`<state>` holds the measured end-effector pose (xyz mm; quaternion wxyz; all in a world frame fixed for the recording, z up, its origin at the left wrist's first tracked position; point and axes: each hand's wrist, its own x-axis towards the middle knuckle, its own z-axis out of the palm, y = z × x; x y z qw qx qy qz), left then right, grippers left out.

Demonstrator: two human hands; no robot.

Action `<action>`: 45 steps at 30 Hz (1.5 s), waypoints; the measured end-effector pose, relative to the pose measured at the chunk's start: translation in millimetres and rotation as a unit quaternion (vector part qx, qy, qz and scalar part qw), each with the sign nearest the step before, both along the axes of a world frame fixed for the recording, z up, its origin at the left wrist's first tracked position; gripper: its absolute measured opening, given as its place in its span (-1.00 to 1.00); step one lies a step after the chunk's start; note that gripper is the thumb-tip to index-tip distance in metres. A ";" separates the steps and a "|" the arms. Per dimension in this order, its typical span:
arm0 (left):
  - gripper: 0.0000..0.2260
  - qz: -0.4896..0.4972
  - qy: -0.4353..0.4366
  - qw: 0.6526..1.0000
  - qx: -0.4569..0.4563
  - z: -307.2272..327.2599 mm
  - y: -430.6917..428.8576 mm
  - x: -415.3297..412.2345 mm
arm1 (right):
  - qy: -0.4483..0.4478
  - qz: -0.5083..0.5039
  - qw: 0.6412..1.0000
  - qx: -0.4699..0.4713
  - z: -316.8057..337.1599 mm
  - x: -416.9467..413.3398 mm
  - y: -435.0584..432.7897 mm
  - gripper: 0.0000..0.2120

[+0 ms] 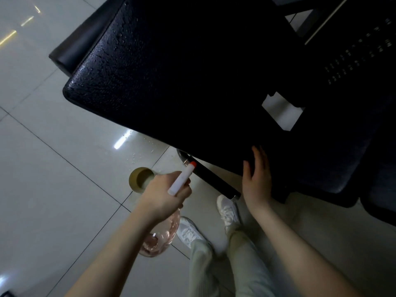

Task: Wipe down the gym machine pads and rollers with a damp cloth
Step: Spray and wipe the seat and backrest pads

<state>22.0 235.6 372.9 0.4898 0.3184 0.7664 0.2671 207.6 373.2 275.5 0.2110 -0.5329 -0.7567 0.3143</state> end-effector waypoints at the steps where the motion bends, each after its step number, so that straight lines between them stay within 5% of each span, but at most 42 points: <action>1: -0.74 0.008 0.001 1.000 0.005 0.4 -0.1 -0.5 | 0.008 -0.041 0.999 -0.007 1.1 -9.4 -5.4 -0.58; 6: -0.87 0.091 0.006 0.996 0.024 0.4 -4.3 -7.2 | 0.047 -0.031 0.998 0.022 11.6 -75.3 -30.9 -0.59; 13: -0.86 0.097 -0.001 0.995 0.003 -4.9 -1.3 -8.3 | -0.023 0.249 0.948 0.194 -2.1 -35.4 -5.6 -0.68; 20: -0.87 0.026 -0.010 1.000 0.001 -5.5 17.9 17.7 | -0.165 0.174 0.952 0.191 -10.6 23.2 5.3 -0.64; 27: -0.86 -0.032 0.004 0.999 -0.026 -8.7 36.9 41.1 | -0.172 0.073 0.980 0.071 15.9 -10.3 61.8 -0.57; 32: -0.83 -0.076 0.017 0.997 -0.022 -13.2 49.9 48.9 | -0.388 0.098 0.906 0.136 20.2 8.9 53.3 -0.53; 35: -0.80 -0.099 0.029 0.995 -0.011 -17.5 55.5 50.0 | -0.438 0.129 0.877 0.149 38.6 7.5 55.8 -0.61; 41: -0.67 -0.110 0.045 0.993 -0.017 -21.4 59.8 52.4 | -0.174 0.027 0.984 -0.018 62.2 14.2 72.7 -0.61; 45: -0.63 -0.125 0.053 0.990 -0.023 -28.0 58.0 50.3 | -0.046 -0.024 0.995 -0.082 71.7 18.4 75.0 -0.64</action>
